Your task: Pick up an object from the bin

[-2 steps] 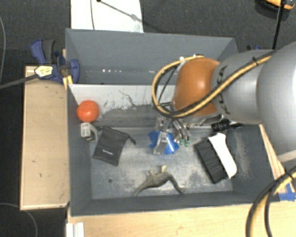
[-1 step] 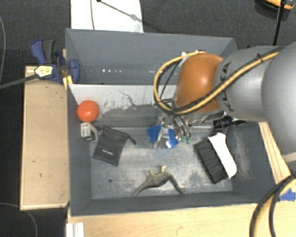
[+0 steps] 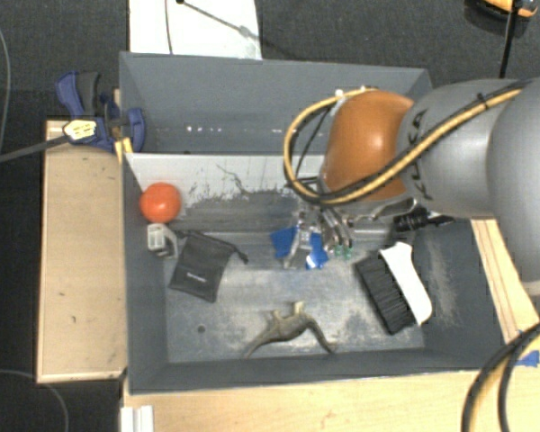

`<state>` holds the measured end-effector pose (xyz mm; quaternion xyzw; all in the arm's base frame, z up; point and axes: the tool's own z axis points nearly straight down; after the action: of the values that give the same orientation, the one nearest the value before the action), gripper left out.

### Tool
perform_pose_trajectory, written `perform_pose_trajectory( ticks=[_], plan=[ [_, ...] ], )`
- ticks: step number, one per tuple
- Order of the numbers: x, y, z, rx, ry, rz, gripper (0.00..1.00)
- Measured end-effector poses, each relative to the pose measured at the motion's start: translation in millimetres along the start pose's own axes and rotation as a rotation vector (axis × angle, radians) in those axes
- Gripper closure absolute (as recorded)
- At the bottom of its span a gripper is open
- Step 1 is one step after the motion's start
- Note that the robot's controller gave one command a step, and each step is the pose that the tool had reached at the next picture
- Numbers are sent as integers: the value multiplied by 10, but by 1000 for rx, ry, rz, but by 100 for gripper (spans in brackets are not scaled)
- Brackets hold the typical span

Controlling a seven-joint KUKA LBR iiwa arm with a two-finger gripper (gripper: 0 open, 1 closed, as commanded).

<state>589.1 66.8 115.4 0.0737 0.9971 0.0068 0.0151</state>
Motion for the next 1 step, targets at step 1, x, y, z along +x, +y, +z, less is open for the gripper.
perform_pose_trajectory(
  ticks=[1],
  plan=[
    [3,-3,-218,1,3,-1,100]
  ],
)
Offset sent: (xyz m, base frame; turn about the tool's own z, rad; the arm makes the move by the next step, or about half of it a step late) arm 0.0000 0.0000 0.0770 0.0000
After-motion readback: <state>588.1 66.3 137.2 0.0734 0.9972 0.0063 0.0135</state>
